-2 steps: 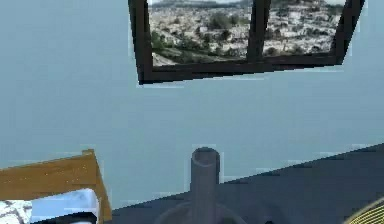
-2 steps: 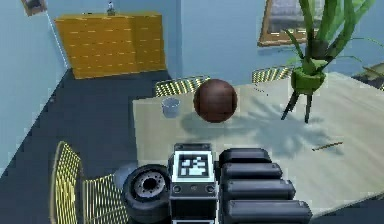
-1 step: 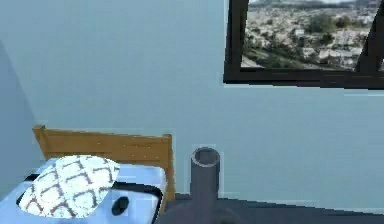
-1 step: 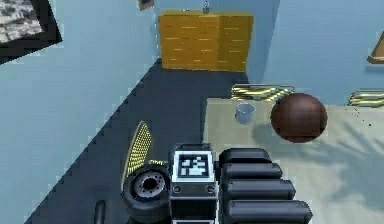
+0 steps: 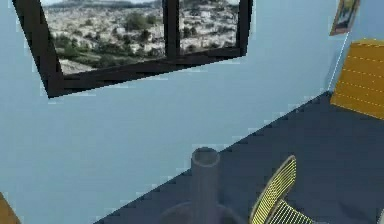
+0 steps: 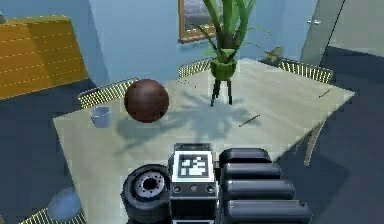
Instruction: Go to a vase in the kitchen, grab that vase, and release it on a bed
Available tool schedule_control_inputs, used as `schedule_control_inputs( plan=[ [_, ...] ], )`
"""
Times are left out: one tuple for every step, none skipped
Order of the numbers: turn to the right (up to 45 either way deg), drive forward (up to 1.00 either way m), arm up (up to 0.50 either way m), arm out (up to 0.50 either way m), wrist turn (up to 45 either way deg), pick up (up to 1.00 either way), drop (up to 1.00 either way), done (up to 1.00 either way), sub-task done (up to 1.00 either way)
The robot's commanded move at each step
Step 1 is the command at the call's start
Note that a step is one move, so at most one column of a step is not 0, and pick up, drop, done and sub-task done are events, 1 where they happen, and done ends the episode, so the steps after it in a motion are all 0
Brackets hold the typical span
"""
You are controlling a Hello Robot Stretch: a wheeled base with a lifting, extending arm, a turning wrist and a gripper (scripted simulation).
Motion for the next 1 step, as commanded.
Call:
schedule_control_inputs(
  plan=[
    [45.0, 0.00, 0.00, 0.00, 0.0, 0.00, 0.00, 0.00, 0.00]
  ],
)
